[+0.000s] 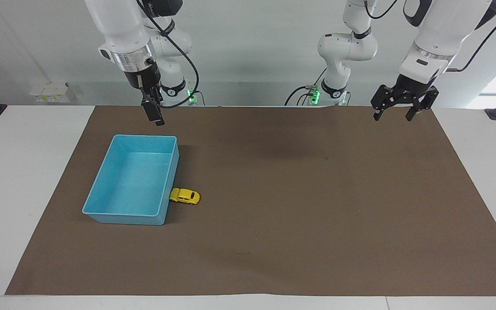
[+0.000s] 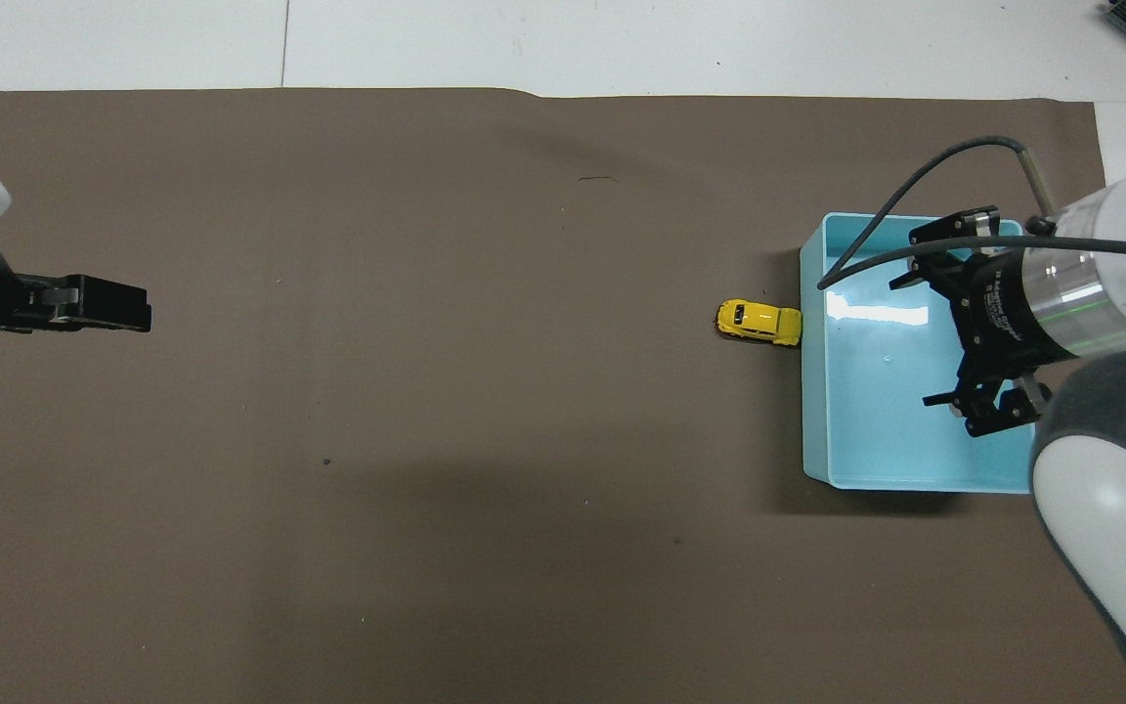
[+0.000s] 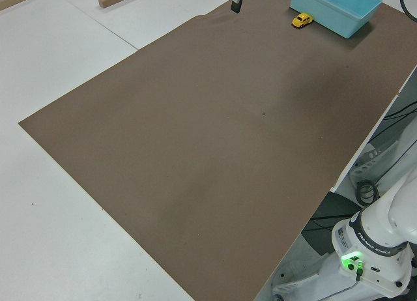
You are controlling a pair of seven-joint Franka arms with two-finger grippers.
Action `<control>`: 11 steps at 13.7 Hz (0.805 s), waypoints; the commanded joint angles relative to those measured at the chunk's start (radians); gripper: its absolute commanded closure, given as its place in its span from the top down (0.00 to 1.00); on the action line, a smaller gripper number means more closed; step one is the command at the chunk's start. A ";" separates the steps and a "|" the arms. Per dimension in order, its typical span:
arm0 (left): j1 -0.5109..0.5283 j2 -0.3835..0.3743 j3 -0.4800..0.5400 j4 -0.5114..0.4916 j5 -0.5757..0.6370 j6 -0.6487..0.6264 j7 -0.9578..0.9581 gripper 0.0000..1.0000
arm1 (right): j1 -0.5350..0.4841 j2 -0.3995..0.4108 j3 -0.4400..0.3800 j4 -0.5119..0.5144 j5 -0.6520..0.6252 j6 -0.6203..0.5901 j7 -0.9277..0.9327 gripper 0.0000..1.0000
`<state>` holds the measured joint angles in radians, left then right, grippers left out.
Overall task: Wind up and store yellow beetle car
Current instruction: 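Move the right gripper over the box while the left gripper withdraws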
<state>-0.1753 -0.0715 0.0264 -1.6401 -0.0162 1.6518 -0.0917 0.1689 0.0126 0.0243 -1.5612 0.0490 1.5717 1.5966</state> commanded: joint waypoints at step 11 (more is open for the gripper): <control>0.005 -0.050 0.001 0.016 0.002 -0.096 0.003 1.00 | 0.084 0.093 0.000 -0.109 -0.074 0.171 0.201 1.00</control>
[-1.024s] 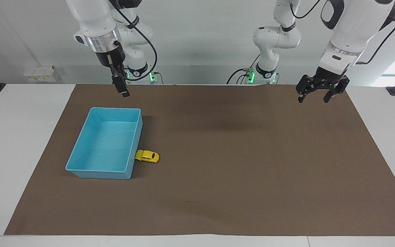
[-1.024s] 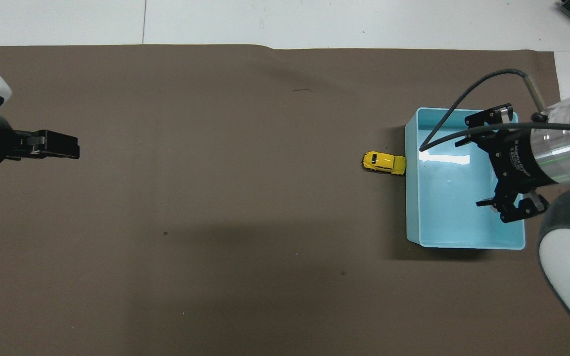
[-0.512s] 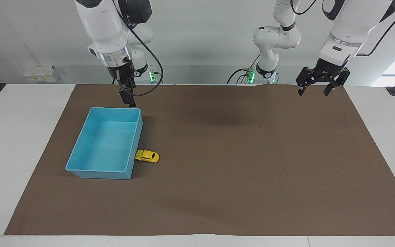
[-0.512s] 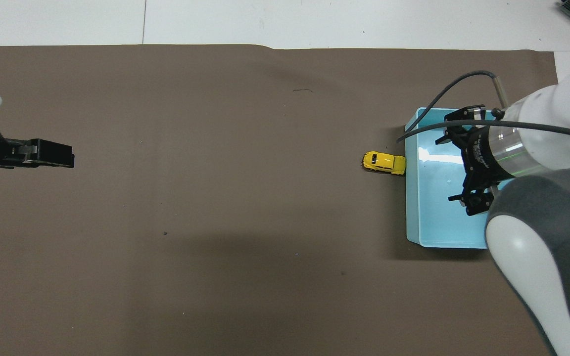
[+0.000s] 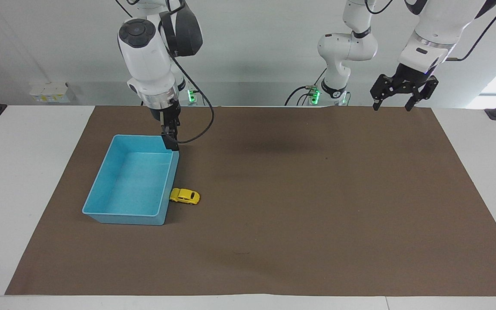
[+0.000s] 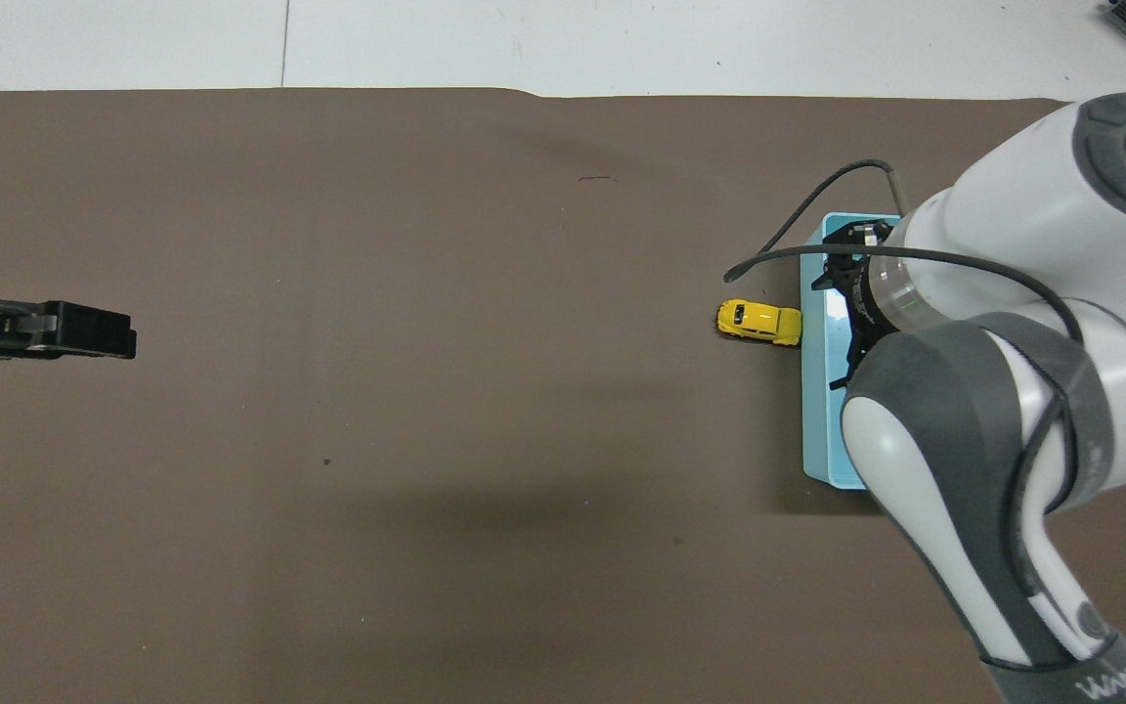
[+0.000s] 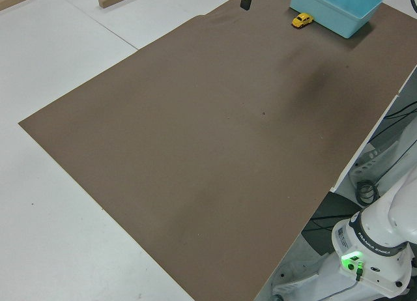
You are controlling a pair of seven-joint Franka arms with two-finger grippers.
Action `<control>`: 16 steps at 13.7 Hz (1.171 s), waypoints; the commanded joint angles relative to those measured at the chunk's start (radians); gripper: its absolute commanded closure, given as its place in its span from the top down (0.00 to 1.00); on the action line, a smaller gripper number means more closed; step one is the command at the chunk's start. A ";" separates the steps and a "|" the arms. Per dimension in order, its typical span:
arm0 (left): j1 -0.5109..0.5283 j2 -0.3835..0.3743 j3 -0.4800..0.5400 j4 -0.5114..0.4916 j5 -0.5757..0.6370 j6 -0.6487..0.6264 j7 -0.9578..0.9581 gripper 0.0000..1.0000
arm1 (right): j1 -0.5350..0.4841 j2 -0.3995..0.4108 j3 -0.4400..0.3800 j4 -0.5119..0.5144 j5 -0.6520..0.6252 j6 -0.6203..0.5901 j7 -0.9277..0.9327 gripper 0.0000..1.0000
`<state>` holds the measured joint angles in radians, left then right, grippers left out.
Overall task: Wind up and store yellow beetle car
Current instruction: 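Move the right gripper over the box while the left gripper withdraws, then lower the right gripper and grasp the yellow car beside the box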
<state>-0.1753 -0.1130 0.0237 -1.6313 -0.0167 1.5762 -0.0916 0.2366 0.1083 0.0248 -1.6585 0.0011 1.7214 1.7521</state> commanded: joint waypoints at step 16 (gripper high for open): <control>0.134 -0.007 -0.083 0.005 0.001 -0.009 0.009 1.00 | -0.029 0.119 -0.003 -0.170 -0.067 0.400 0.102 1.00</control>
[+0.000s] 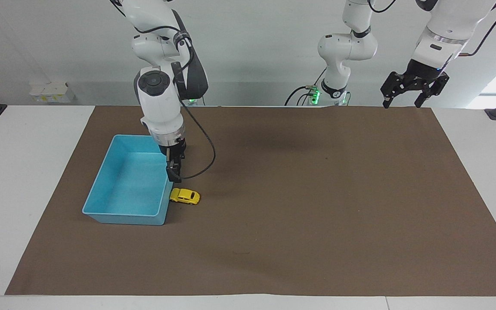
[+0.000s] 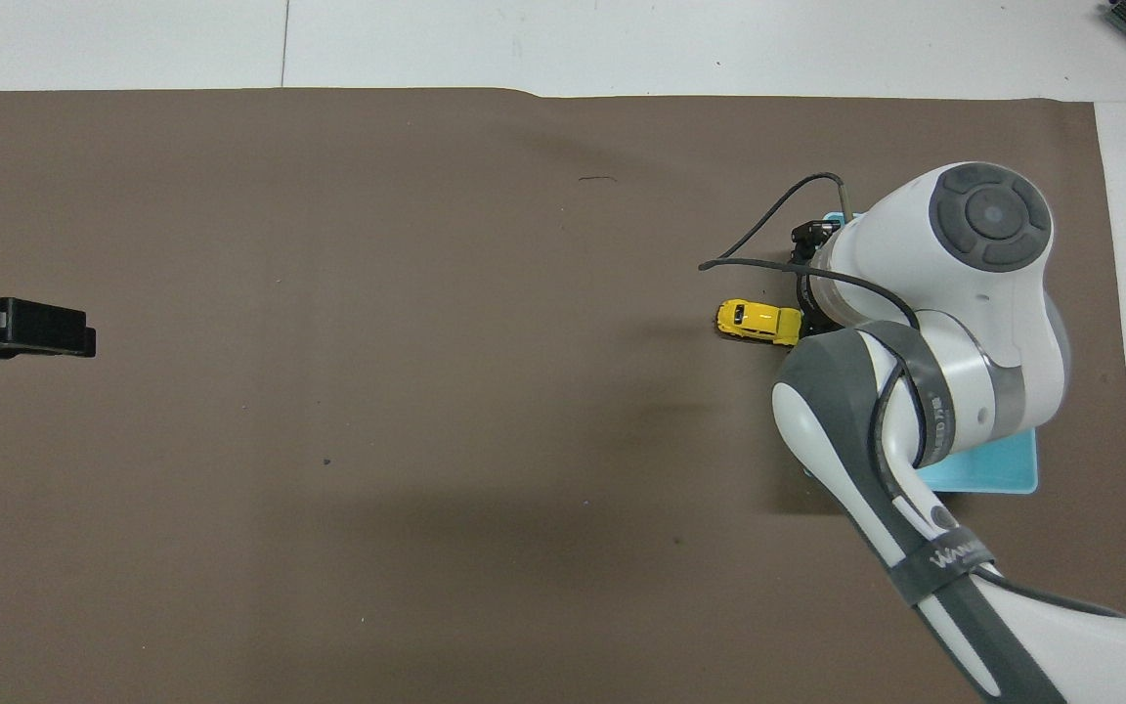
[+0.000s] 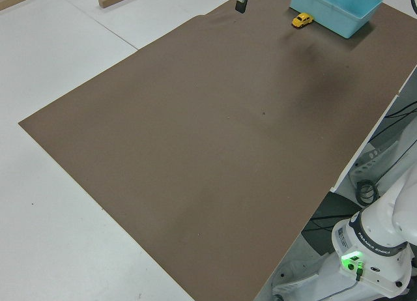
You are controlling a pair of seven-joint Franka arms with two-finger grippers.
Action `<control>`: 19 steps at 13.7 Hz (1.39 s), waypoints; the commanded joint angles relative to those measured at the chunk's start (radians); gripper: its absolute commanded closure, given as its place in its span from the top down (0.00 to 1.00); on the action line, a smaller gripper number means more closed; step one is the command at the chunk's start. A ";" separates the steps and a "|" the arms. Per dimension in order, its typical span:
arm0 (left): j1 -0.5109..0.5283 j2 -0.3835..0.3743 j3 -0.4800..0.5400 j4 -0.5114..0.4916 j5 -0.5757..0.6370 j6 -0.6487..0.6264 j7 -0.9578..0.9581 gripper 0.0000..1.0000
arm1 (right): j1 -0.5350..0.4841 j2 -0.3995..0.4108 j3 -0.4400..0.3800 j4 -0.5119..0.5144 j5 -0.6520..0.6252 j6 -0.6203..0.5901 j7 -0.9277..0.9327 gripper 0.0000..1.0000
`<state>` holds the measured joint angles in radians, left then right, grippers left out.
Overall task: Wind up and store yellow beetle car
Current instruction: 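Lower the right gripper and grasp the yellow car beside the box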
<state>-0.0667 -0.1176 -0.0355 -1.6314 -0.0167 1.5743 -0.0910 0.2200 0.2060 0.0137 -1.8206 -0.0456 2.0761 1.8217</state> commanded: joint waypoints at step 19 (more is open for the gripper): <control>-0.005 -0.008 0.045 0.004 0.003 -0.030 0.004 1.00 | -0.025 0.142 0.008 -0.166 -0.008 0.369 0.018 0.93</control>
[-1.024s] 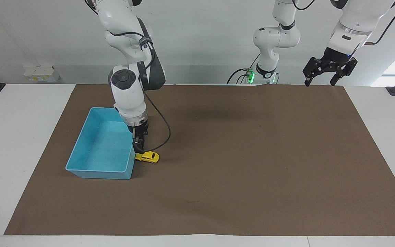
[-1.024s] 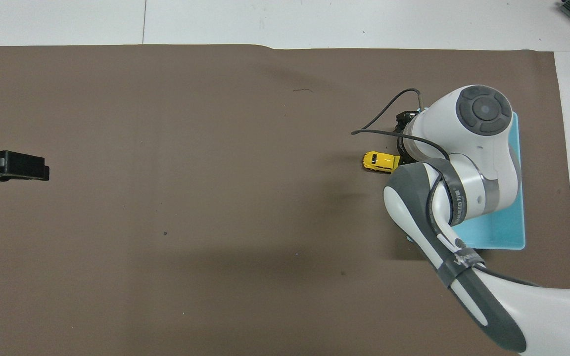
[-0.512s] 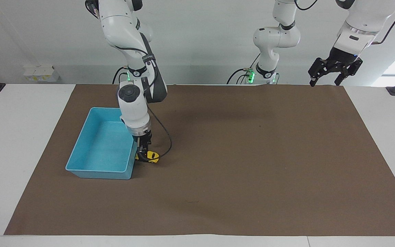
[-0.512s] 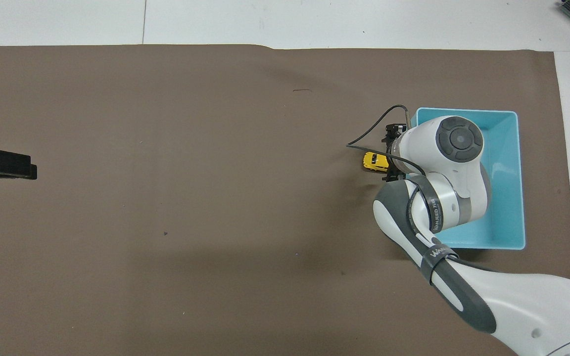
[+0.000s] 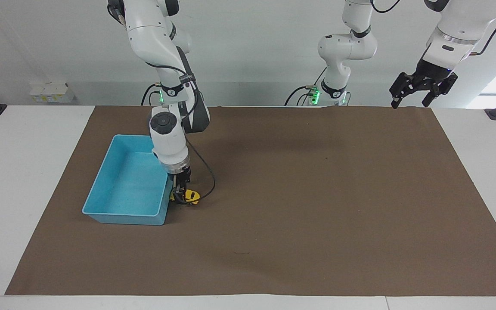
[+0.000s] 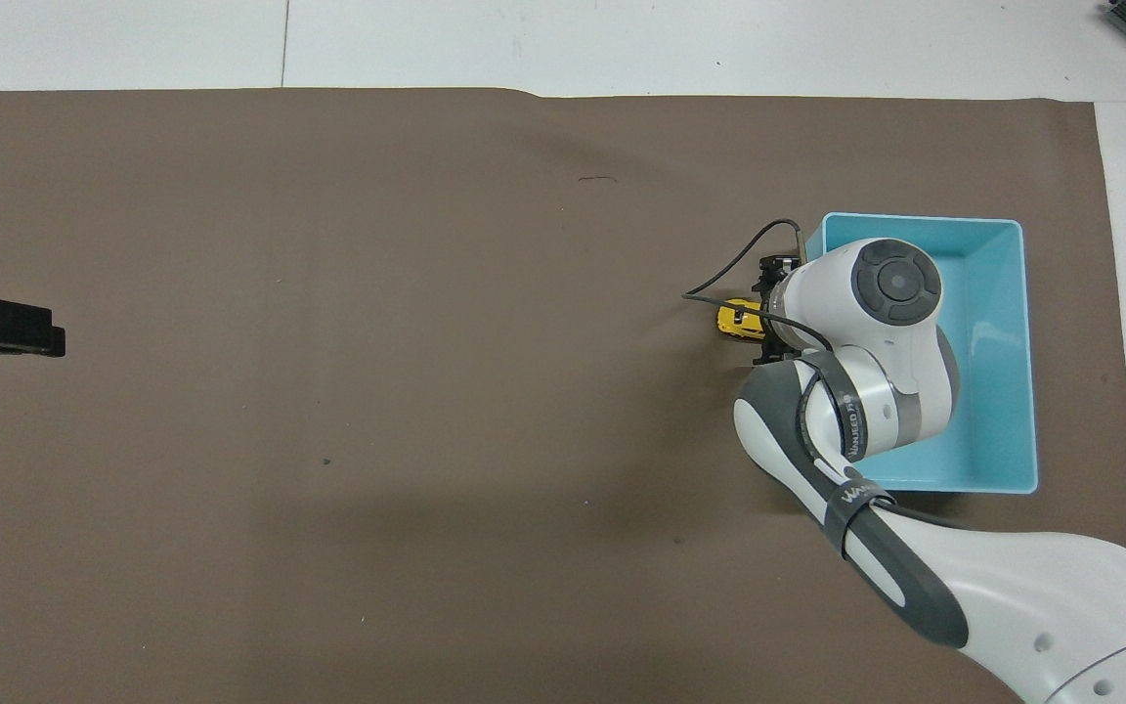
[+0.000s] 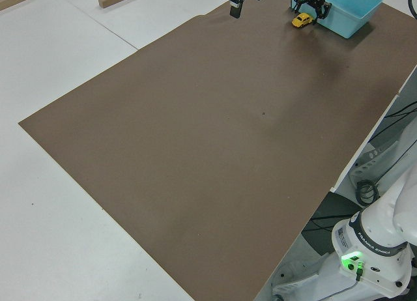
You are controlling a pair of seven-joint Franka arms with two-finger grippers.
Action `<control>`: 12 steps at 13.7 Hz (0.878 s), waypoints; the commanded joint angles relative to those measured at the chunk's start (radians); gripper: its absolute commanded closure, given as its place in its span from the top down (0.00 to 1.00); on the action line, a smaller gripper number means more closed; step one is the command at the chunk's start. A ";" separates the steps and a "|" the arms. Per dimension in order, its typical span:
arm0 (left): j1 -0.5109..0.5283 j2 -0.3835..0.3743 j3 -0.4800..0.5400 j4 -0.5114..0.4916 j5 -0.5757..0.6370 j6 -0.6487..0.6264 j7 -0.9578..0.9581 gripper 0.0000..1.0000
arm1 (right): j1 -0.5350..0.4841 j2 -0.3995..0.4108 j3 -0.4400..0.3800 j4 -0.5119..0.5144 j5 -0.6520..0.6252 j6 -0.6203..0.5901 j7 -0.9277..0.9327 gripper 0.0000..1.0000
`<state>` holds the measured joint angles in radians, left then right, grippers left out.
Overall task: Wind up and store yellow beetle car
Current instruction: 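Lower the right gripper and grasp the yellow car beside the box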
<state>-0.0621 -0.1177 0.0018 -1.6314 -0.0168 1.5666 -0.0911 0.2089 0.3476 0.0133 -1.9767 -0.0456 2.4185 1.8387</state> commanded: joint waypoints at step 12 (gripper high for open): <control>-0.009 -0.008 0.009 0.004 0.003 -0.022 0.004 1.00 | 0.004 -0.027 0.010 0.070 0.001 -0.067 0.014 0.00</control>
<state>-0.0621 -0.1177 0.0019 -1.6314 -0.0168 1.5636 -0.0911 0.2166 0.3453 0.0177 -1.9365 -0.0451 2.4088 1.8387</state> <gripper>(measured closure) 0.000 0.537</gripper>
